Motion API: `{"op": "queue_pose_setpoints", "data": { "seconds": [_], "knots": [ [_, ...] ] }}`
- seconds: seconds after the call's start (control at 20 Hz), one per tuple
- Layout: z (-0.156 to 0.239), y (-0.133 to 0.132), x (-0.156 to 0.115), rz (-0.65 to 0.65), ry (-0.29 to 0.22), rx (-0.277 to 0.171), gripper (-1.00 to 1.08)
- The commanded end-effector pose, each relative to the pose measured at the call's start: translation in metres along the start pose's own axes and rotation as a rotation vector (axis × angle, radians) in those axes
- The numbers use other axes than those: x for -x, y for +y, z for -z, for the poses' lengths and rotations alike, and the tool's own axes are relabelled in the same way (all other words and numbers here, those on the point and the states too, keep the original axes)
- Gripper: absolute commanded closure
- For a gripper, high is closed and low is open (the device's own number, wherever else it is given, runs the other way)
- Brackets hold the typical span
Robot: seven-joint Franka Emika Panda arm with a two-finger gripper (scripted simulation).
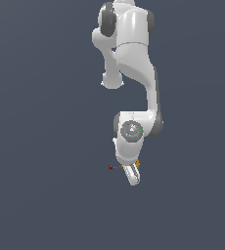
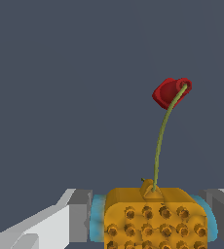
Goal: Pick up the object and move it to a goal position.
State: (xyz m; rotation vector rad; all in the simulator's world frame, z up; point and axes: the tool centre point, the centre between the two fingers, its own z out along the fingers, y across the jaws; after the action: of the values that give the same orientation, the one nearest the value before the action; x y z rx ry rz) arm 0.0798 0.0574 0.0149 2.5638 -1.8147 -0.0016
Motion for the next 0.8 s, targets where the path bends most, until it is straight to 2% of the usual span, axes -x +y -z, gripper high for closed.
{"op": "queue_pose_setpoints", "data": {
  "seconds": [0.0, 0.4, 0.75],
  "knots": [
    [0.001, 0.0, 0.0, 0.0, 0.0, 0.0, 1.08],
    [0.028, 0.007, -0.012, 0.0, 0.0, 0.0, 1.08],
    [0.086, 0.02, -0.037, -0.001, -0.001, -0.001, 1.08]
  ]
}}
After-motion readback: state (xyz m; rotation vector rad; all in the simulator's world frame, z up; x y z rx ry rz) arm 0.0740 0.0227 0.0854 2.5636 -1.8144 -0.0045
